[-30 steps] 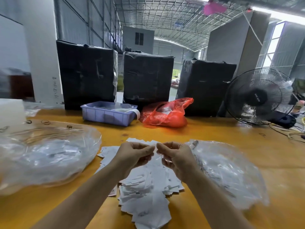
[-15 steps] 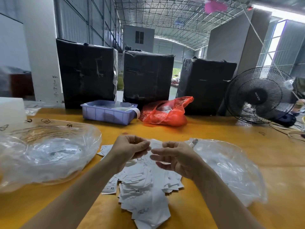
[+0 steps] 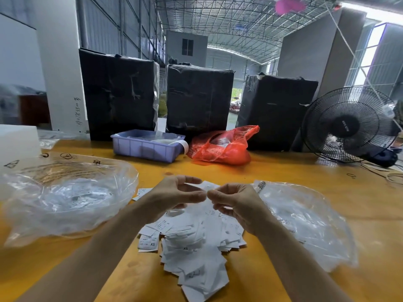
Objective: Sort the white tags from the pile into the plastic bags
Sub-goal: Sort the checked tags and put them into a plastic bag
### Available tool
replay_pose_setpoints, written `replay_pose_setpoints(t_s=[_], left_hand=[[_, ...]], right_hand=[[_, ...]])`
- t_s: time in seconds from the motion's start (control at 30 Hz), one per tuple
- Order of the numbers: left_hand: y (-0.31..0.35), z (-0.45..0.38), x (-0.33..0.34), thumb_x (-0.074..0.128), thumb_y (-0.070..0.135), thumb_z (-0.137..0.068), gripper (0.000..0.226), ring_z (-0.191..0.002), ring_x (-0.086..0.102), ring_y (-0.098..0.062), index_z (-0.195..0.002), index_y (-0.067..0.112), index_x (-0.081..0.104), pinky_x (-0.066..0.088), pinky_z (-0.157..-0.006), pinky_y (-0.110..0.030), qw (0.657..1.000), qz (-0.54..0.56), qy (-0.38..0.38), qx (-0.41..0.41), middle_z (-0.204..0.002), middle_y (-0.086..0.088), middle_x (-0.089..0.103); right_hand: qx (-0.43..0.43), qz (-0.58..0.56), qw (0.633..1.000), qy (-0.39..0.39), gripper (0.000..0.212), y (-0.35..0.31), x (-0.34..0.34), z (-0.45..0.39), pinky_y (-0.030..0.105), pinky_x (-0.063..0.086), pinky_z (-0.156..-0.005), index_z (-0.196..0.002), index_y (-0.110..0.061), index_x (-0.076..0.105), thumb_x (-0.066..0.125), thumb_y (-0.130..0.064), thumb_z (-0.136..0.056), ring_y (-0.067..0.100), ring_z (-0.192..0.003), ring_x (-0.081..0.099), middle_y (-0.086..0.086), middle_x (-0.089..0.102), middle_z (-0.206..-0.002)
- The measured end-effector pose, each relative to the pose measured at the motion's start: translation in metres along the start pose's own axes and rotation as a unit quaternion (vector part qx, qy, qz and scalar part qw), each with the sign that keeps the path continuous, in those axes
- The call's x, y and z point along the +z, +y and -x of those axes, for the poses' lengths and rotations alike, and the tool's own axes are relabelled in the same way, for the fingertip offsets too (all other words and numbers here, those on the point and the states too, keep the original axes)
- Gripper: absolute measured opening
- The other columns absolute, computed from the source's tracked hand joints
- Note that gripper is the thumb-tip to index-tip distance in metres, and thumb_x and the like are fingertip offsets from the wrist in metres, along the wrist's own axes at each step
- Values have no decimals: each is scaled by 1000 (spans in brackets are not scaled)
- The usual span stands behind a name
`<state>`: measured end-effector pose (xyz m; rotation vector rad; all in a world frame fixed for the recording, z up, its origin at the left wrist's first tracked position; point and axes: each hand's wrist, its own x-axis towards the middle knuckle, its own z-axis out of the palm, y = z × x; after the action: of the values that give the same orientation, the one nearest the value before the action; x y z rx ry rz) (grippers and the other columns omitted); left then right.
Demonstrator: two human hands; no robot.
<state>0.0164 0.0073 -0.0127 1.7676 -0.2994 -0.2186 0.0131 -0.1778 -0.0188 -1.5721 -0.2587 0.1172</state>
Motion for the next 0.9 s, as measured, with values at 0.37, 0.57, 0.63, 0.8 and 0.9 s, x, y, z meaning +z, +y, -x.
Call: replay_pose_setpoints(t_s=[0.37,0.57,0.63,0.8,0.9], left_hand=[[-5,-4,-6,83,19,-55,23,-61,57,-8,-71,10,70,49,-60,-17,992,29,122,4,-63,1,67],[-12,-8,-13,83,9,-63,20,-52,53,-7,-71,5,65,44,-47,-14,975,56,213,1,-57,-1,63],[-13,-10,-10,83,7,-63,20,-53,54,-9,-70,5,65,46,-47,-13,977,60,205,4,-57,-2,63],[-18,-13,-4,84,7,-63,19,-56,56,-11,-67,7,65,49,-55,-20,983,34,181,0,-54,1,64],[-21,-14,-3,84,7,-63,18,-58,55,-15,-66,6,66,47,-62,-26,984,34,178,-2,-54,-1,63]], right_hand=[[-79,219,970,71,18,15,7,-9,29,50,-64,-79,-4,66,66,-21,-87,18,-61,60,9,66,-69],[50,530,846,13,53,35,2,-11,28,31,-56,-74,-2,64,80,-51,-64,17,-60,43,2,49,-65],[60,473,879,6,46,37,-1,-12,27,29,-52,-67,0,63,86,-40,-62,16,-55,42,3,49,-60],[38,391,913,111,18,38,-14,-14,21,42,-45,-69,-7,70,79,-22,-75,9,-44,54,3,65,-57],[22,421,899,119,16,41,-18,-16,16,41,-40,-73,-8,74,73,-22,-82,6,-40,52,2,66,-58]])
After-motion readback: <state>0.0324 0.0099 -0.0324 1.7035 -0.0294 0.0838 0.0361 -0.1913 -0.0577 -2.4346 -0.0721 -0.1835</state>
